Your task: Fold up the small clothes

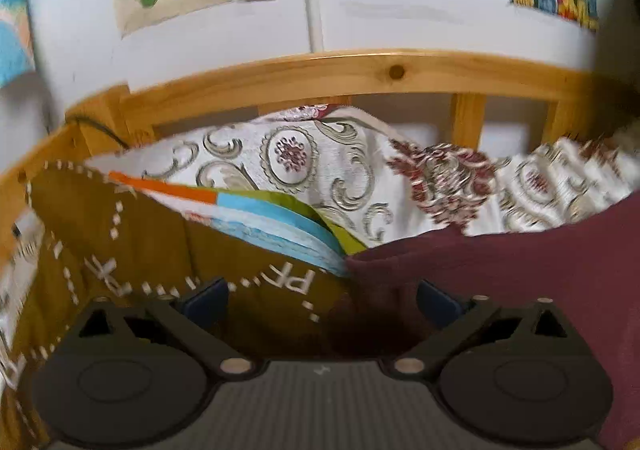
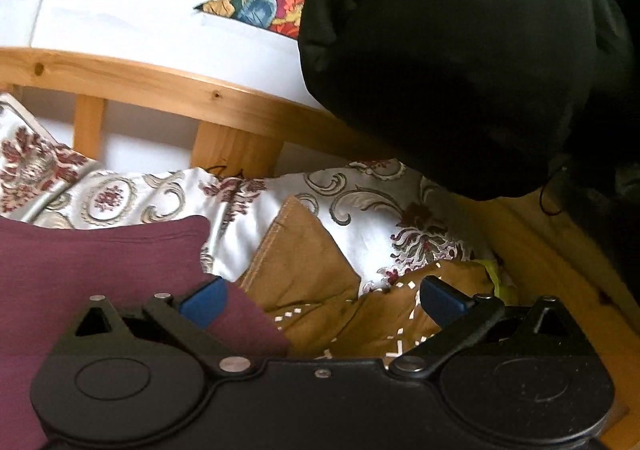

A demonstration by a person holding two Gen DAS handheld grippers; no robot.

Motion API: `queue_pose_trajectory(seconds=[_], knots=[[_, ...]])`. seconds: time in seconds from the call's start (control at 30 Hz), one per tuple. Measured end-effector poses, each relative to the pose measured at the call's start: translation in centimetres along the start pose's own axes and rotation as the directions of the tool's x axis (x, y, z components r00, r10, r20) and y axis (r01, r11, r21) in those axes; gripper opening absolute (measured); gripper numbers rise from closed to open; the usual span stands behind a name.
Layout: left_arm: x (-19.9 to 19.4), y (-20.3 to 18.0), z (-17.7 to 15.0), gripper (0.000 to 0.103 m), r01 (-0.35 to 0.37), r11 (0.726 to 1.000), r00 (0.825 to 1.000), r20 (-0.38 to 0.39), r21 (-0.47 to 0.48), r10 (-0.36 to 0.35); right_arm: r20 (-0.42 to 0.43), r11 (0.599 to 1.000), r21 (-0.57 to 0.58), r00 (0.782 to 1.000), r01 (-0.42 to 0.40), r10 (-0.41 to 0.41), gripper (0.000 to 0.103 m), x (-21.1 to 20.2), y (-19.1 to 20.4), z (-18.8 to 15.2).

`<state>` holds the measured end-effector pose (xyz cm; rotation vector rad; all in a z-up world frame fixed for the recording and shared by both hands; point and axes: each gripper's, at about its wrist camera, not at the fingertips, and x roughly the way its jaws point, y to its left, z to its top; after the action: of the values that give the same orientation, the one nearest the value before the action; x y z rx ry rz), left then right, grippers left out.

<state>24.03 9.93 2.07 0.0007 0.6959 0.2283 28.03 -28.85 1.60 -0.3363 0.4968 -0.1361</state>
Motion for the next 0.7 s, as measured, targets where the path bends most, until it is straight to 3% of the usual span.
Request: queue_pose_trajectory(seconds=[0.13, 0.23, 0.33, 0.53, 0.7], knots=[[-1.3, 0.8, -0.2, 0.102, 0.119, 0.986, 0.99, -0.067, -0.12, -0.127, 0.013, 1.0, 0.024, 1.0, -0.019, 0.019, 0.102, -1.8, 0.1, -0.4], [-2.5, 1.6, -0.8, 0.102, 0.142, 0.973, 0.982, -0.095, -0.182, -0.162, 0.02, 0.999, 0.037, 0.999, -0.038, 0.037, 0.102, -3.5, 0.1, -1.0], [-3.8, 2.3, -1.7, 0.102, 0.108, 0.975, 0.986, -0.104, -0.192, -0.129, 0.013, 0.997, 0.045, 0.998, -0.059, 0.058, 0.102, -5.3, 0.2, -1.9], [-6.2, 3.5, -5.4, 0.102, 0.014, 0.992, 0.988, -0.149, -0.124, -0.032, 0.021, 0.988, 0.117, 0.995, -0.1, 0.098, 0.102, -8.5, 0.7, -3.3], [-6.9, 4.4, -8.3, 0.102, 0.002, 0.986, 0.981, -0.193, -0.17, -0.035, 0.054, 0.974, 0.171, 0.988, -0.152, 0.144, 0.102, -11.2, 2.7, -4.9]])
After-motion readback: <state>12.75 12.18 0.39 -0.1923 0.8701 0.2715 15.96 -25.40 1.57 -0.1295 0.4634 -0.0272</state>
